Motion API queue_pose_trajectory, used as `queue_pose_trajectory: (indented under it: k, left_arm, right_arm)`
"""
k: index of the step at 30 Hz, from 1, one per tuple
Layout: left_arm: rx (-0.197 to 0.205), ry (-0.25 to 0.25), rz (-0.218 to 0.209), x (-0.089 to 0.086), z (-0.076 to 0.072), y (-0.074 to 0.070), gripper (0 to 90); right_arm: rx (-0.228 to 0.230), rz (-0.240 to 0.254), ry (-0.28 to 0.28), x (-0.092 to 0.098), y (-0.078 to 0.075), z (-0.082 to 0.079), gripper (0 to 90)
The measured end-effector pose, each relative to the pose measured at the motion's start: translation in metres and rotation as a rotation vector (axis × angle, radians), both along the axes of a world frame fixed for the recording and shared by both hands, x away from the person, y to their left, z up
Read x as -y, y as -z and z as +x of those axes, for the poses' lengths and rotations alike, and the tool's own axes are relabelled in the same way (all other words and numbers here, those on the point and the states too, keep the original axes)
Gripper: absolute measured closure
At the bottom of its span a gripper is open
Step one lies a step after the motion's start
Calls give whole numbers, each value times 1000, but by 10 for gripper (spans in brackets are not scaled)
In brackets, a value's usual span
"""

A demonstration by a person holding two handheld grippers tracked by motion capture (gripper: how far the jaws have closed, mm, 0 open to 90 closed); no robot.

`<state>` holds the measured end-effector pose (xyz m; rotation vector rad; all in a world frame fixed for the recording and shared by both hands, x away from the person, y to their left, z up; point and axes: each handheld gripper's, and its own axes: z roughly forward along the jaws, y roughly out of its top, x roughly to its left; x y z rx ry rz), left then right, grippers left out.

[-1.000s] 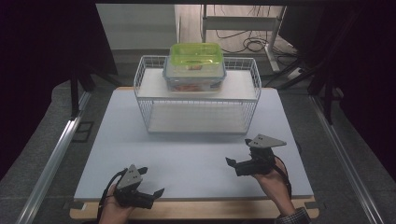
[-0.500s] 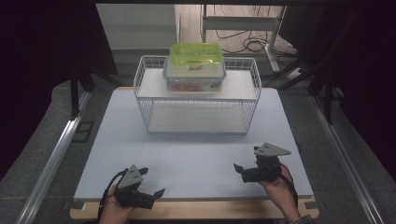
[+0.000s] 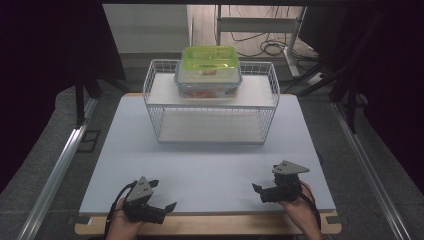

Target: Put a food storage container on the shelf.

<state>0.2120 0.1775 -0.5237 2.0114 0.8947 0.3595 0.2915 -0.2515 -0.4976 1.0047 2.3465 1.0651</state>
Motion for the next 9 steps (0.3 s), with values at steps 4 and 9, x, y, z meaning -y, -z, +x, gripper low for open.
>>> queue_pose_trajectory:
  k: [4, 9]
  left_arm:
    - [-1, 14, 9, 2, 0, 1, 51]
    - [1, 15, 6, 3, 0, 0, 47]
  right_arm:
    - [-33, -36, -1, -2, 8, -1, 0]
    - [-43, -76, -2, -6, 13, -1, 0]
